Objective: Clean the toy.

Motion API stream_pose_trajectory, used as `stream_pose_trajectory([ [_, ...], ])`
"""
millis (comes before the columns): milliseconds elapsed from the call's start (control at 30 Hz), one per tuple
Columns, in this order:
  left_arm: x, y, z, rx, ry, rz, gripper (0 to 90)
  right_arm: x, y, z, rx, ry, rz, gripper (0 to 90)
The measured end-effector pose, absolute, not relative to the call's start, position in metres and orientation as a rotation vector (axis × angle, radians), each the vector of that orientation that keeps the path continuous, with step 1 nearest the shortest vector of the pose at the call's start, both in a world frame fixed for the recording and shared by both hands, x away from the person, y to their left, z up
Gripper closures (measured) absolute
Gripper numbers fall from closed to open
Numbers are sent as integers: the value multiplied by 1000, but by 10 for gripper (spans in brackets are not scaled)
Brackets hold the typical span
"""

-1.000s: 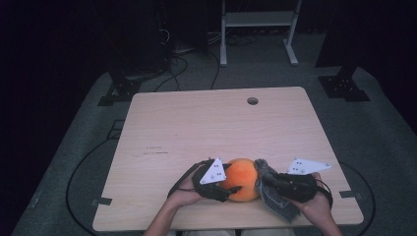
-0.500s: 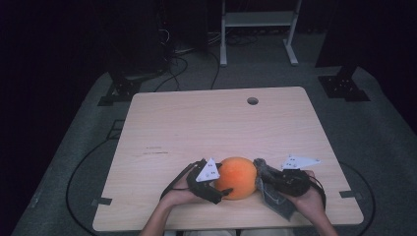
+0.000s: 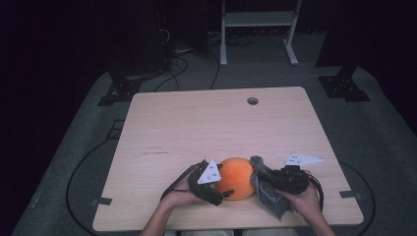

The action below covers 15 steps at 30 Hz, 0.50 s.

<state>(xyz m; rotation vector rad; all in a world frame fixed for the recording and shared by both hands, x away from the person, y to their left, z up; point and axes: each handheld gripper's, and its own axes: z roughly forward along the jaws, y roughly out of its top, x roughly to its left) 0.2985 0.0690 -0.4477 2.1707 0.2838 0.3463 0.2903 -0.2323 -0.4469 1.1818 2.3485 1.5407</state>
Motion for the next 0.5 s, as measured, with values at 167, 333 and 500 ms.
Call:
stream_pose_trajectory([
  [167,296,69,-447,2183,281,366,131,293,-239,-449,1209,2361,1432,739],
  [333,293,62,-446,2199,227,369,142,285,-226,-416,1080,2309,1702,738],
  [500,288,59,-445,2211,184,405,155,283,-211,-418,1010,2348,1605,737],
])
